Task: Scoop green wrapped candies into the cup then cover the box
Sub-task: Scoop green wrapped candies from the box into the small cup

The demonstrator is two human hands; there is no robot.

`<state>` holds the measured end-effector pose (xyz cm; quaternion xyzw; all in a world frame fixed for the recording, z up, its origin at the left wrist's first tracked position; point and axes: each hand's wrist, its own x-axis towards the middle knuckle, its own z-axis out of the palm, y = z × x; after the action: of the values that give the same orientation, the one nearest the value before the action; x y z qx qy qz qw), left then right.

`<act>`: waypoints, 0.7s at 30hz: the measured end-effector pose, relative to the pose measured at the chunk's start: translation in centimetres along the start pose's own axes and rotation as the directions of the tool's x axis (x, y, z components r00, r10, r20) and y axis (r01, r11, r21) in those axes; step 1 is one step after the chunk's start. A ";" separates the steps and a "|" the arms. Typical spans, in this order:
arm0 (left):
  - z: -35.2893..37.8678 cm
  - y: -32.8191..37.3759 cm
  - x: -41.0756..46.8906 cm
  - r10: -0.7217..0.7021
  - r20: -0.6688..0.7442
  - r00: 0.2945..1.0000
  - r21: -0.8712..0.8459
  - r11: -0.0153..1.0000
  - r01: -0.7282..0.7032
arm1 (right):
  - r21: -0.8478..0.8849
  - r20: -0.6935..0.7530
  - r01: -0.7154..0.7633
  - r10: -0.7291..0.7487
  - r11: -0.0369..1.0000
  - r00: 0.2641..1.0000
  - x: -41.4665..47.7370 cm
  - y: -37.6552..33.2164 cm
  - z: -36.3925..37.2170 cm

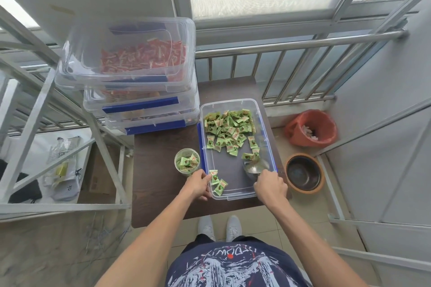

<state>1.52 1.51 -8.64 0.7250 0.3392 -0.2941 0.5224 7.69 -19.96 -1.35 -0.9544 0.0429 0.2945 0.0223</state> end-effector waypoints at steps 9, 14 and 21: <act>0.5 -0.8 0.1 0.045 -0.061 0.997 0.065 0.997 -0.041 | 0.123 -0.076 0.029 -0.020 0.992 0.997 5.5 -2.8 -0.4; 0.0 -0.8 0.6 0.026 0.013 1.000 0.063 0.998 -0.027 | 0.173 -0.100 0.041 -0.024 0.984 0.995 9.8 -5.1 -1.7; -0.6 -0.8 1.0 0.009 0.075 0.997 0.064 0.998 -0.014 | 0.322 -0.014 -0.026 0.032 0.946 0.999 11.9 -7.8 -1.5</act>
<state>1.49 2.50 -9.71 0.7318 0.3054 -0.3289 0.5128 19.09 -13.16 -6.68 -0.9400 0.1047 0.2749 0.1730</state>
